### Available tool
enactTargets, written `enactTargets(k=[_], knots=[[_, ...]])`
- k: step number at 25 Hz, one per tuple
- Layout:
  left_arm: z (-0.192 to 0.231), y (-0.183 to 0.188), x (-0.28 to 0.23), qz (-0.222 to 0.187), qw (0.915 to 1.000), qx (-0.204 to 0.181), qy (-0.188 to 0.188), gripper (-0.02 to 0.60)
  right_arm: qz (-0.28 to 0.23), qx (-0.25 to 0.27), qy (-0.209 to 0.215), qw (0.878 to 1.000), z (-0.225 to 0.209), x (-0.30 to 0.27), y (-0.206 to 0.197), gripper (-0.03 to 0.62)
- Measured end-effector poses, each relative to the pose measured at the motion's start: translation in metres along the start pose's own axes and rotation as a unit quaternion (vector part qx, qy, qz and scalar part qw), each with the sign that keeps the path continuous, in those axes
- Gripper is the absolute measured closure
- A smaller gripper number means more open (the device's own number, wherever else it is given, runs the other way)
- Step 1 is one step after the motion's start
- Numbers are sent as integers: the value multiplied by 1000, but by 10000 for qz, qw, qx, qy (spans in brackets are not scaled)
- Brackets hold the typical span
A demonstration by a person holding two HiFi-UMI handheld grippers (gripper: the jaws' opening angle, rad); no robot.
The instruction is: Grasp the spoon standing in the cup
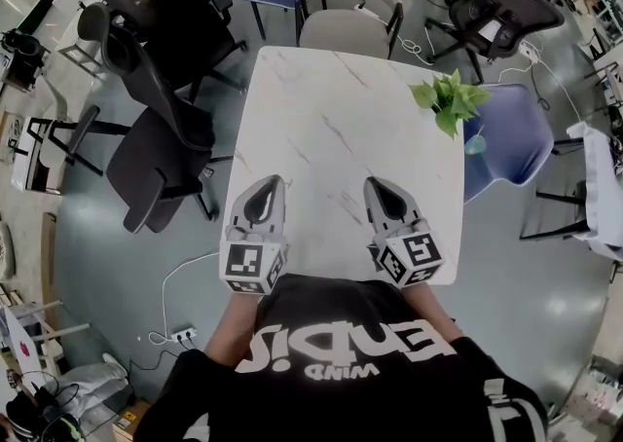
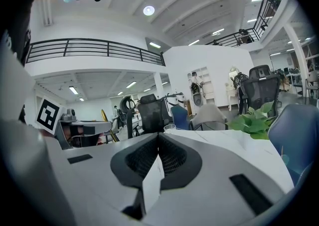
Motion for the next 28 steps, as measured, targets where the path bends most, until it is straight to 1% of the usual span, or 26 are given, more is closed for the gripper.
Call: enactTargets(k=[12,28], knots=[[-1,-1,0,15,10000,55,-1,561,17,36,101,9999,2,2,-1,582],[0,-5,-5,32,9999,89,74,561,57,17,118,9999,-1,3,-3,582]])
Point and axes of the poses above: the fingertips, and each gripper's own axes: x backward along the fingers, z to its left, y out of its top, the point moved 8 cm from there along x, backward along the fingers, and after that the axes turned 1 degree about -y, right-handed, at the moved point
